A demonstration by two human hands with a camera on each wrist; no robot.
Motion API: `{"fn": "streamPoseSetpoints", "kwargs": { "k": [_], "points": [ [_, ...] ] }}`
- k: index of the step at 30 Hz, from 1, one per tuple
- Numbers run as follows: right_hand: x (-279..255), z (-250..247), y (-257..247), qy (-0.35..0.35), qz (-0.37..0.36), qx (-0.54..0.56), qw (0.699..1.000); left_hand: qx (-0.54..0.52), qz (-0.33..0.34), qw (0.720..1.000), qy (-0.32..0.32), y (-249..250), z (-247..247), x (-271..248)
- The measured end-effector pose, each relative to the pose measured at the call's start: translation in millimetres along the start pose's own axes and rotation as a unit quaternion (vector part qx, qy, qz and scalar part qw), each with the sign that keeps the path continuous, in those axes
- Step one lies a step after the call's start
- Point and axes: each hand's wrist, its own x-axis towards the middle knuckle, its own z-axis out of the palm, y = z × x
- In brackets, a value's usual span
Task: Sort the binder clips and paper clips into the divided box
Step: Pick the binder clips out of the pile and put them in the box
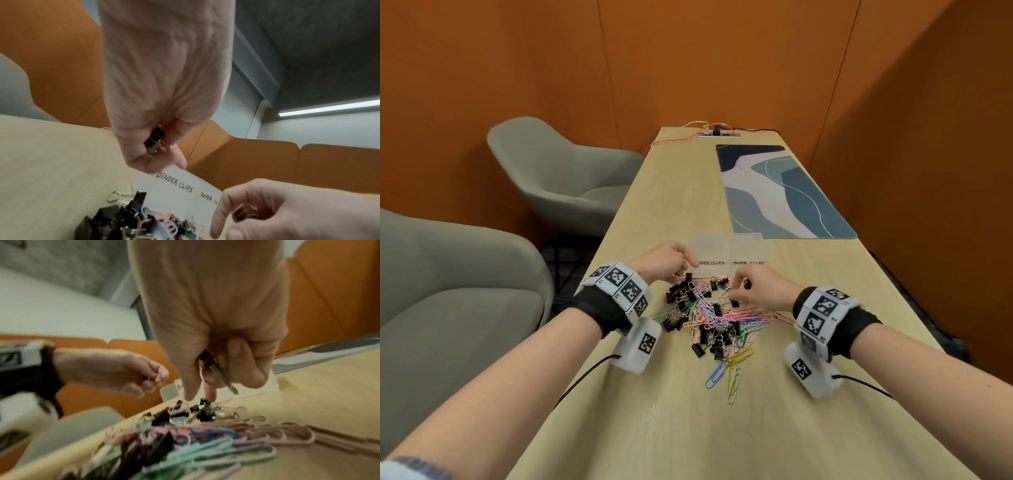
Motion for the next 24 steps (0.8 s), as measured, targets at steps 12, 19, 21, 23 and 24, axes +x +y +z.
{"fn": "streamPoseSetpoints", "kwargs": {
  "k": [12, 19, 21, 23, 24],
  "points": [
    [2.2, 7.8, -6.9, -0.086, -0.039, -0.163, 0.982, 0.346, -0.028, 0.934, 0.088, -23.1, 16.5, 14.4],
    [6.1, 3.6, -1.5, -0.099, -0.042, -0.087, 0.990, 0.260, -0.087, 0.959, 0.066, -20.6, 16.8, 30.0],
    [6.1, -1.8, 4.1, -0.102, -0.017, -0.013, 0.995, 0.240, -0.102, 0.965, 0.041, -19.1, 14.2, 33.5],
    [3.6, -6.6, 9.6, -0.106, 0.014, 0.055, 0.993, 0.219, -0.112, 0.969, 0.033, -17.7, 12.3, 34.7],
    [2.3, -8.5, 12.3, -0.104, 0.028, 0.090, 0.990, 0.213, -0.114, 0.970, 0.031, -17.1, 12.0, 35.1]
  ]
}}
